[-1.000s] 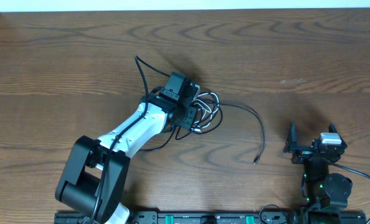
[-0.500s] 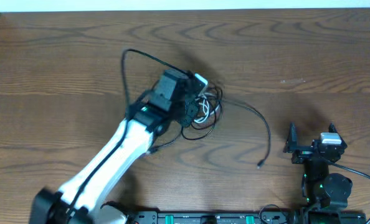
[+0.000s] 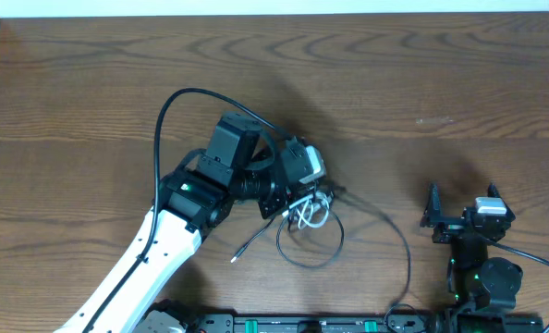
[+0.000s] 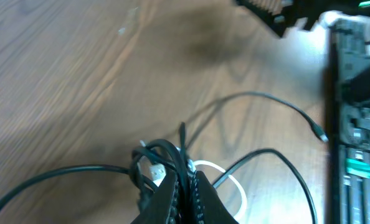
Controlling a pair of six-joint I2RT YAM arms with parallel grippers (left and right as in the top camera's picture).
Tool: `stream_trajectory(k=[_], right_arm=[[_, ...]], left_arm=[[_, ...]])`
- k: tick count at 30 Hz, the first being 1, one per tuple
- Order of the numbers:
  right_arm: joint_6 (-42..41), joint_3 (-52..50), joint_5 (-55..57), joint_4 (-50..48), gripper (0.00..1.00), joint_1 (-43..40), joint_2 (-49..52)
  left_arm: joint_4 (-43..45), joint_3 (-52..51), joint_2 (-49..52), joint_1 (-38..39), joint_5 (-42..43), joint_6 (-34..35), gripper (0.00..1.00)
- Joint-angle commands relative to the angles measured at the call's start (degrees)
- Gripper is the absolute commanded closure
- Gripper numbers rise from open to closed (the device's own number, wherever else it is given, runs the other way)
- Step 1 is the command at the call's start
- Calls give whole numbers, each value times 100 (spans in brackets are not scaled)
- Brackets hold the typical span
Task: Untangle cables
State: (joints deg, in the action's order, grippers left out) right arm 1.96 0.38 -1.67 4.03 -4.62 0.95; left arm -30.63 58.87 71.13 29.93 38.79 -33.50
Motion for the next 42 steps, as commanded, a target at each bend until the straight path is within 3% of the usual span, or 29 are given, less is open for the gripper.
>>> stream_trajectory(k=[1,5,11,14,16,20,28,32,40,41,42], right_arm=[[46,-7,22,26,1,33,-46],[46,-7,2,13,1,33,-46],[2,-7,-70,-87,1,33,-46],[-267,-7,-647,-234,1,33,-46],[-264,-7,-1661,-599,1,33,-46],[280,-7,-3375,-1388,1,33,-46],[457,-7,-5337,-2055,1,33,-46],[457,-7,-5372,-2002,1,33,-46],[457,-7,-4863,-1320,1,33,-46],[455,-7,-4693,-1241,1,33,-46],[435,-7,-4284,-1115,1,33,-46]], left_arm=[[13,146,-44,160,584,-295,92],[142,149,-48,332,656,-289,92],[782,149,-48,341,1976,-286,92],[1217,146,-48,341,2422,-269,92],[1453,149,-48,341,2616,-267,92],[1554,149,-46,341,2618,-267,92],[1488,140,-42,341,2616,-269,92],[1484,138,-39,341,2614,-269,92],[498,136,57,341,1241,-267,92],[378,136,103,341,960,-258,87],[234,136,186,341,450,-31,71]])
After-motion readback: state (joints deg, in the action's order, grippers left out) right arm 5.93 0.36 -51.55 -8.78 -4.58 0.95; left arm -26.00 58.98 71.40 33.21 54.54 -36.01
